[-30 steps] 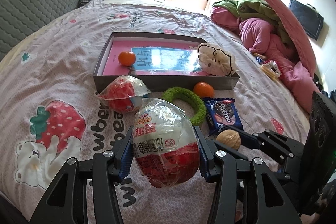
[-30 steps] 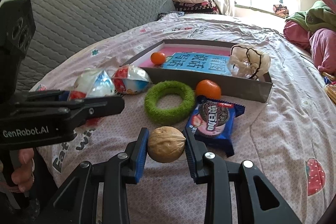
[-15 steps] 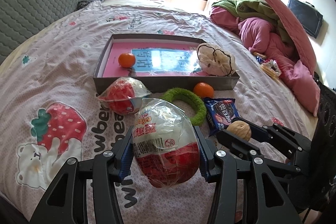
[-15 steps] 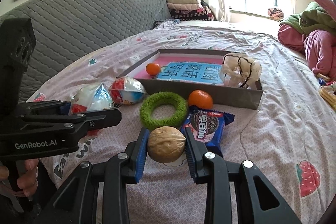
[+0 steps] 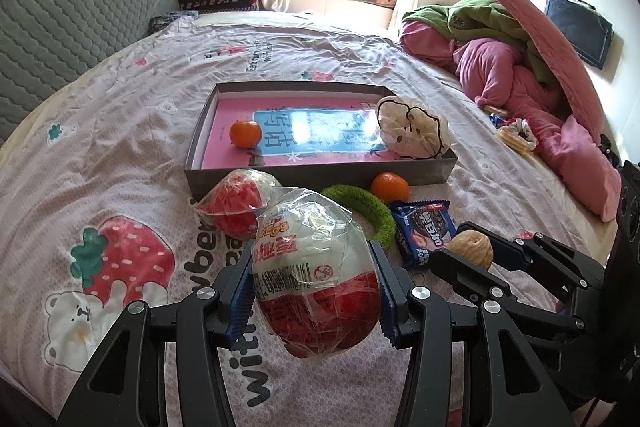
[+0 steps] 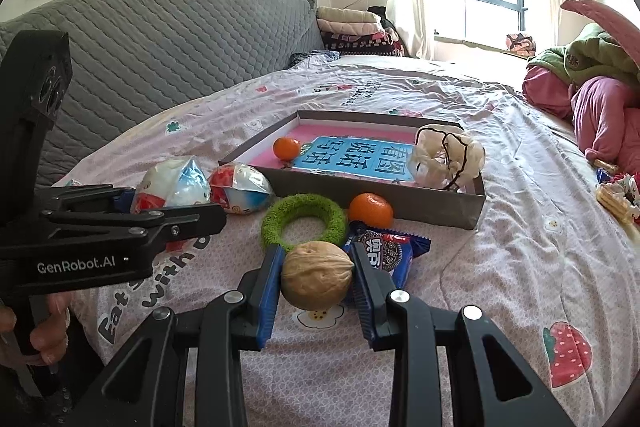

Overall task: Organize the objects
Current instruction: 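Lift the walnut with the right tool while the left tool lifts the egg toward the box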

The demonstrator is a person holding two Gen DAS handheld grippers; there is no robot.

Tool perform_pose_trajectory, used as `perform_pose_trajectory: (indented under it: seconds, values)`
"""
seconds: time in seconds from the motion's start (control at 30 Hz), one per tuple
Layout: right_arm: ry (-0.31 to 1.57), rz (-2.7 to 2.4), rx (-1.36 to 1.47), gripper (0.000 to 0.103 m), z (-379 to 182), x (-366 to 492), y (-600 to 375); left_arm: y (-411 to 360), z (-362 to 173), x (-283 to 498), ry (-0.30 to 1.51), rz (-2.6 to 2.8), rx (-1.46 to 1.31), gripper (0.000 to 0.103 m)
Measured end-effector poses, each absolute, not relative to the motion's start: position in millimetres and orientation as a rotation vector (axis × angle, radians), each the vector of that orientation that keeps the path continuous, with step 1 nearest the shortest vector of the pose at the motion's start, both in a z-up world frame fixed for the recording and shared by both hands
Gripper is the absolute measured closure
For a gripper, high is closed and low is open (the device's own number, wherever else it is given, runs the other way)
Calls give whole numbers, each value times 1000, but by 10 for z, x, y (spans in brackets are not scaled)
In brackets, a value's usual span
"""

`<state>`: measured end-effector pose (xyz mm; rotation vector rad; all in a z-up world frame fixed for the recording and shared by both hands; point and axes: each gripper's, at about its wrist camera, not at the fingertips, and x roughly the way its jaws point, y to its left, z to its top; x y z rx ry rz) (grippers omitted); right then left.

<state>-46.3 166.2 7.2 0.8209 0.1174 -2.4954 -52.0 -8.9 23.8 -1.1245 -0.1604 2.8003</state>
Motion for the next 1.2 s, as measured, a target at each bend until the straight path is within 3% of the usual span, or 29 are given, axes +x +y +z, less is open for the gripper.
perform_pose_trajectory:
  seconds: [1.2]
  values:
    - [120, -2527, 787, 69, 201, -690, 1687, -60, 316, -677, -67, 2838, -1081, 50]
